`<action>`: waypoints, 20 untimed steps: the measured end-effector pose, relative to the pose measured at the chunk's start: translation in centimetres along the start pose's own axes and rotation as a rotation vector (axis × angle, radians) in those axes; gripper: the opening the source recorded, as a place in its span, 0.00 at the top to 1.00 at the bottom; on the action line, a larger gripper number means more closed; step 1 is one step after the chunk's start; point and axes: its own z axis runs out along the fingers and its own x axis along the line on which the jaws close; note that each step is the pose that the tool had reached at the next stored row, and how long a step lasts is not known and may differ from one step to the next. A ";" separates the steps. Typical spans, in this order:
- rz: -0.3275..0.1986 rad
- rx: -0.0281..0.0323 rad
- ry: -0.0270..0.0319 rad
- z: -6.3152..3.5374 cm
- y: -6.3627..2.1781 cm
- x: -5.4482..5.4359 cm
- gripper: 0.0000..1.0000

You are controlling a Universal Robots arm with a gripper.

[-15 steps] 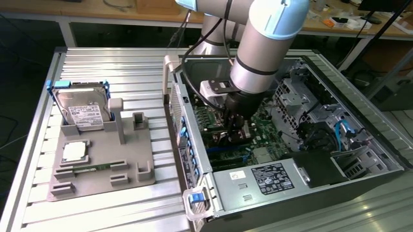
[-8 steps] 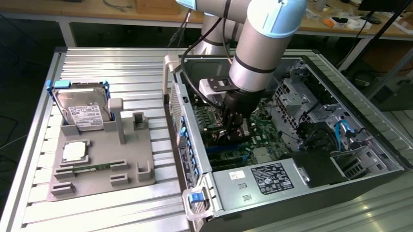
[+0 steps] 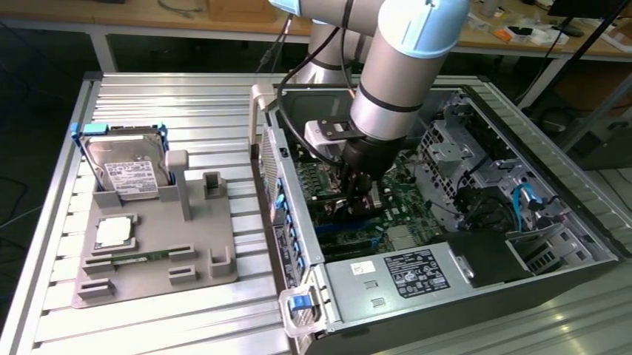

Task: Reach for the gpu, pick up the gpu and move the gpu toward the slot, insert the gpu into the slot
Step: 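Insert the gpu into the slot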

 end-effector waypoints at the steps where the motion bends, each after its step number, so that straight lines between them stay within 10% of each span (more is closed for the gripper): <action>1: 0.000 0.0001 -0.0001 0.02 0.01 0.0 0.73; 20: 0.000 -0.0001 0.0017 0.13 0.50 0.5 0.73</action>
